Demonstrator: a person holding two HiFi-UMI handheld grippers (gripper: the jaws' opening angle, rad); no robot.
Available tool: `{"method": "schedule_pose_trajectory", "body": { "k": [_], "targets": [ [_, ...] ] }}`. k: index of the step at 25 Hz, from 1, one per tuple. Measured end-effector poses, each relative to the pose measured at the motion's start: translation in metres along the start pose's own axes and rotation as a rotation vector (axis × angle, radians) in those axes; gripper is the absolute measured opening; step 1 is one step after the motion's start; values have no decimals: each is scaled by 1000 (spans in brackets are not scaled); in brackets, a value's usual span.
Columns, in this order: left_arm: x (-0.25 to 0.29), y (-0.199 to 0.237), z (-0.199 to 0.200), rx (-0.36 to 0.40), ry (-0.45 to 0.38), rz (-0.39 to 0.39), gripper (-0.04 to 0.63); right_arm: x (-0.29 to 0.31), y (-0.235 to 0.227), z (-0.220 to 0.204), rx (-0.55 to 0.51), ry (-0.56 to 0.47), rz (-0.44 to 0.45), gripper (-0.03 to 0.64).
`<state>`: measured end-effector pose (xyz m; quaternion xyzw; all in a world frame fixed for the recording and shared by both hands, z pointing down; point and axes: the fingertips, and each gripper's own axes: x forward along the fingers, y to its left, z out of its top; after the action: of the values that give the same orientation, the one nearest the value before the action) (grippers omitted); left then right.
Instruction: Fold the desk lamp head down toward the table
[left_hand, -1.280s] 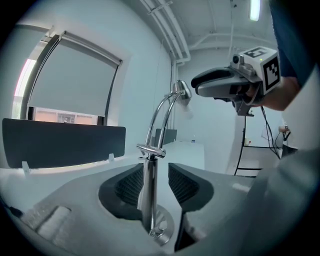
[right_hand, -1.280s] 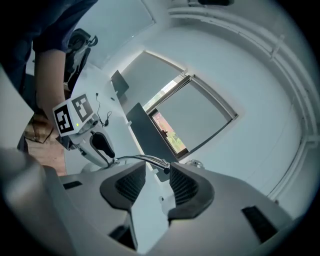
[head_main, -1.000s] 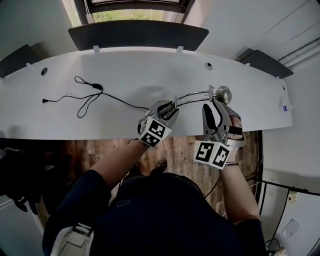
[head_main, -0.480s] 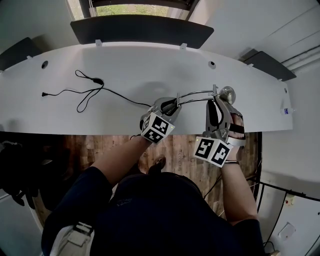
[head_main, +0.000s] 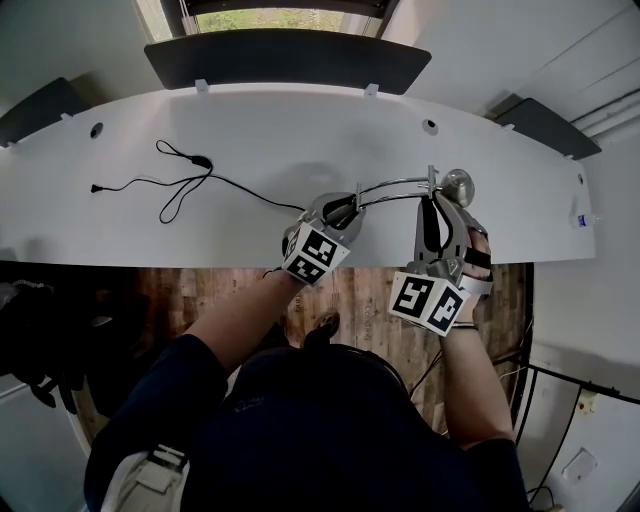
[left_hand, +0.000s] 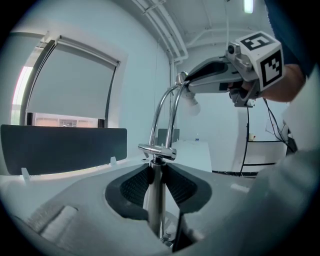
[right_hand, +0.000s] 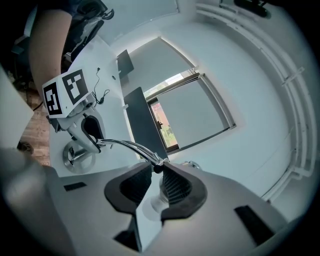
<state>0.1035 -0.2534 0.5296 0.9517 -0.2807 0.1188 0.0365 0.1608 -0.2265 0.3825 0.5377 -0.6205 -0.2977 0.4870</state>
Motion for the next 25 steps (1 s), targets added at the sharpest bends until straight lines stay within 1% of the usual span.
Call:
{"method": "schedule_pose_trajectory", "body": {
  "k": [4, 7, 11, 14, 16, 18, 21, 25],
  "targets": [
    [0, 2, -4, 14, 0, 11, 106, 1, 2, -2, -19, 16, 7, 75],
    [-2, 0, -1, -8, -5, 10, 106, 2, 4, -13, 23, 29, 26, 71],
    [0, 3, -6, 12, -10, 21, 106, 1, 3, -15, 70, 1, 28, 69],
    [-1, 3, -5, 6, -9, 21, 106, 3, 5, -20, 91, 17, 37, 69],
    [-1, 2, -3, -18, -7, 20, 106, 6, 12, -35, 127, 55, 61, 69],
    [-1, 3, -4, -11, -5, 21, 106, 10, 21, -52, 178, 81, 89, 67],
    [-1, 4, -5, 6, -2, 22, 106, 13, 31, -66, 245, 79, 107, 66],
    [-2, 4, -4, -1, 0, 22, 106, 18, 45, -81, 311, 89, 137, 66]
  ]
}}
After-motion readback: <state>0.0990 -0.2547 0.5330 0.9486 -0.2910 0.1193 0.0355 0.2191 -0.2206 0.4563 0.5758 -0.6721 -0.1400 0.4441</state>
